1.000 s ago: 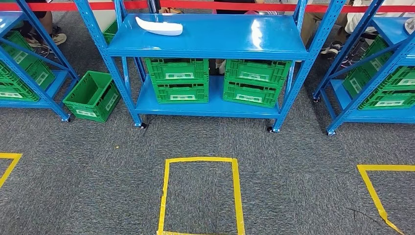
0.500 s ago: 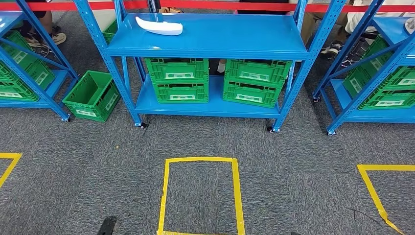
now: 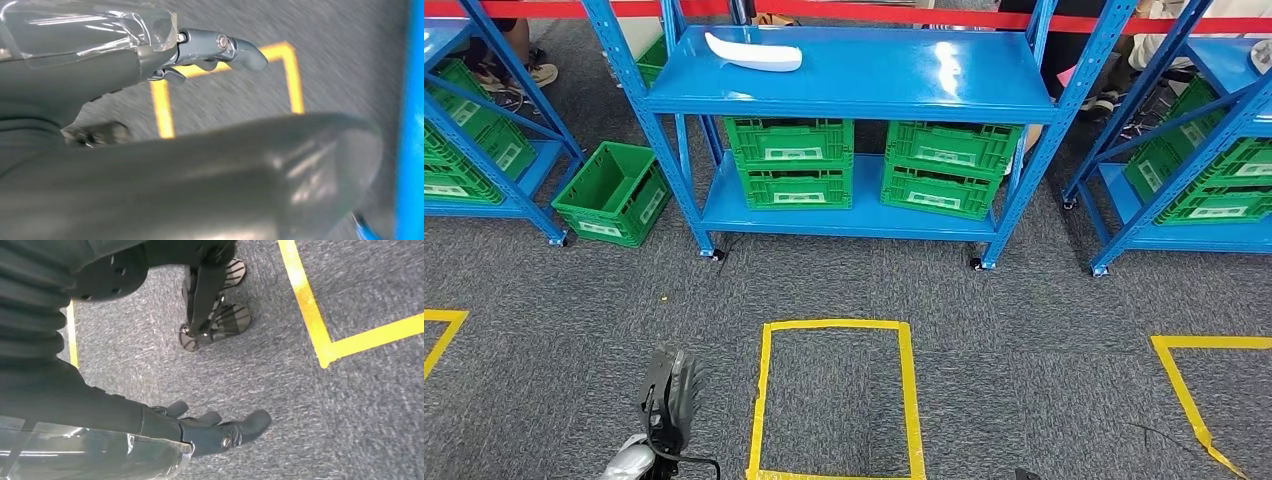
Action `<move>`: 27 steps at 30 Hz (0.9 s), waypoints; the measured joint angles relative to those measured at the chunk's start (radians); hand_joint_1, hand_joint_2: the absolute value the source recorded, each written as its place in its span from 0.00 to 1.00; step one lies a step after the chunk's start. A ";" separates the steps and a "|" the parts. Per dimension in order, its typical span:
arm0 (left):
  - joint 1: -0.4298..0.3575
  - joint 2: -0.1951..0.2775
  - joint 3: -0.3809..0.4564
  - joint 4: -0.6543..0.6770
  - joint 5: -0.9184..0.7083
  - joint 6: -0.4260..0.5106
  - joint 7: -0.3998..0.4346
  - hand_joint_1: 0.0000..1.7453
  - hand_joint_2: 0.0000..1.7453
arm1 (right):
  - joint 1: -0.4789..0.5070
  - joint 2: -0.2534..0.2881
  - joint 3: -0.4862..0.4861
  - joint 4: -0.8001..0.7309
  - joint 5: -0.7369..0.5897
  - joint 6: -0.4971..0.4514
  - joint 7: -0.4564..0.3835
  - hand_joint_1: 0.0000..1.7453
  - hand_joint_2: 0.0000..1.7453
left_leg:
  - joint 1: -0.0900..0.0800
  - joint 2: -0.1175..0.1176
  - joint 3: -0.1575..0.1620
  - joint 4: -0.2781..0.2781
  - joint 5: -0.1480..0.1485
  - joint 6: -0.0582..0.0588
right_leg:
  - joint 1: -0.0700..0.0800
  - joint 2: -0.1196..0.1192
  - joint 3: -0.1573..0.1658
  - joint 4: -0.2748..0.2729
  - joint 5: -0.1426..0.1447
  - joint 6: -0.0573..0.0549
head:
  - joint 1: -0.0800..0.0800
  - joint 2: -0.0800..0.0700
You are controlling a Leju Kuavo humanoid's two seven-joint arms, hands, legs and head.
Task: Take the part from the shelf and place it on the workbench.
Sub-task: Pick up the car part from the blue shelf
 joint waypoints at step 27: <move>-0.064 0.060 -0.321 -0.726 0.232 -0.571 -0.177 0.00 0.00 | -0.030 -0.004 0.021 0.020 -0.050 0.055 -0.003 0.00 0.00 | 0.002 -0.015 -0.022 0.030 -0.015 -0.019 | 0.006 0.001 0.069 -0.223 0.120 -0.008 | 0.000 0.000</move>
